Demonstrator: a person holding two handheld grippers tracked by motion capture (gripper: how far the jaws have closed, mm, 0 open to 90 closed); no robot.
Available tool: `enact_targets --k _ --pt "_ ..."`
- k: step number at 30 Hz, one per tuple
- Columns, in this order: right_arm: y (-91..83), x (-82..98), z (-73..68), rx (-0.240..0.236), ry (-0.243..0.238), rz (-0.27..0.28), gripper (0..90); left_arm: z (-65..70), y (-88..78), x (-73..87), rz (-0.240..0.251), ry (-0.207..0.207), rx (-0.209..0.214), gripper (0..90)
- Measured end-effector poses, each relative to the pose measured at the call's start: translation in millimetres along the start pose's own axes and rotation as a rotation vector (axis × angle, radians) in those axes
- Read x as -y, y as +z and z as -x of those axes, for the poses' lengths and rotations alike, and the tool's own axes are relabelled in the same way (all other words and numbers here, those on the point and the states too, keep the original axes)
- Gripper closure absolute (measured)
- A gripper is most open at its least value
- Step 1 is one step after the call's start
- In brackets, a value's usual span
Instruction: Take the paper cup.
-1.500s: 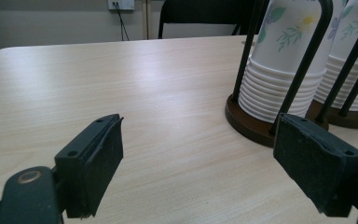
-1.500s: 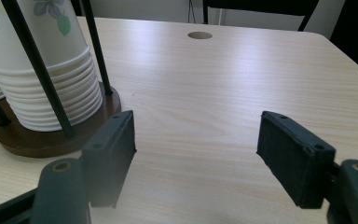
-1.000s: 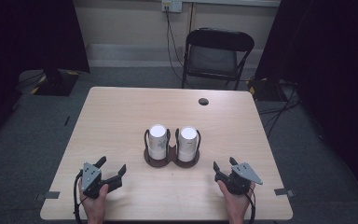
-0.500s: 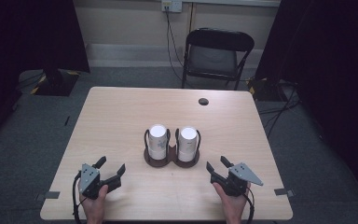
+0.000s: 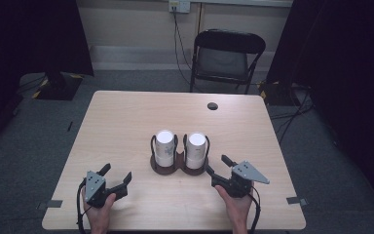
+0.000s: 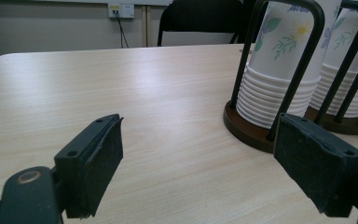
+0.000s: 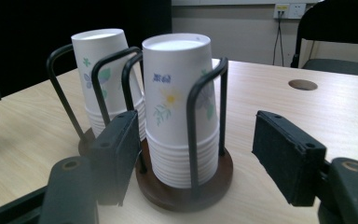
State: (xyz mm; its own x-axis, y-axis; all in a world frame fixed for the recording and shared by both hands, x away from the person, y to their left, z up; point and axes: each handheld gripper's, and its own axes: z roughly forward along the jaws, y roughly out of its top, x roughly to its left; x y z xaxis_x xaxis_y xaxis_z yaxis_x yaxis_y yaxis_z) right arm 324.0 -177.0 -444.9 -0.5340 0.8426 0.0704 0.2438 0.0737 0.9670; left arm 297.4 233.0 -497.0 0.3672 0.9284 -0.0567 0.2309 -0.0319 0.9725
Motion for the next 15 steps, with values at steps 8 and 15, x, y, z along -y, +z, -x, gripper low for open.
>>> enact_targets --k 8,15 --pt "12.0 -16.8 -3.8 -0.038 -0.030 0.011 35.0 0.2 0.1 0.0 0.000 0.005 0.002 15.7" --pt "22.0 -27.4 -5.3 -0.071 -0.044 0.015 33.2 -0.6 0.3 -0.1 -0.001 -0.004 0.006 15.8"
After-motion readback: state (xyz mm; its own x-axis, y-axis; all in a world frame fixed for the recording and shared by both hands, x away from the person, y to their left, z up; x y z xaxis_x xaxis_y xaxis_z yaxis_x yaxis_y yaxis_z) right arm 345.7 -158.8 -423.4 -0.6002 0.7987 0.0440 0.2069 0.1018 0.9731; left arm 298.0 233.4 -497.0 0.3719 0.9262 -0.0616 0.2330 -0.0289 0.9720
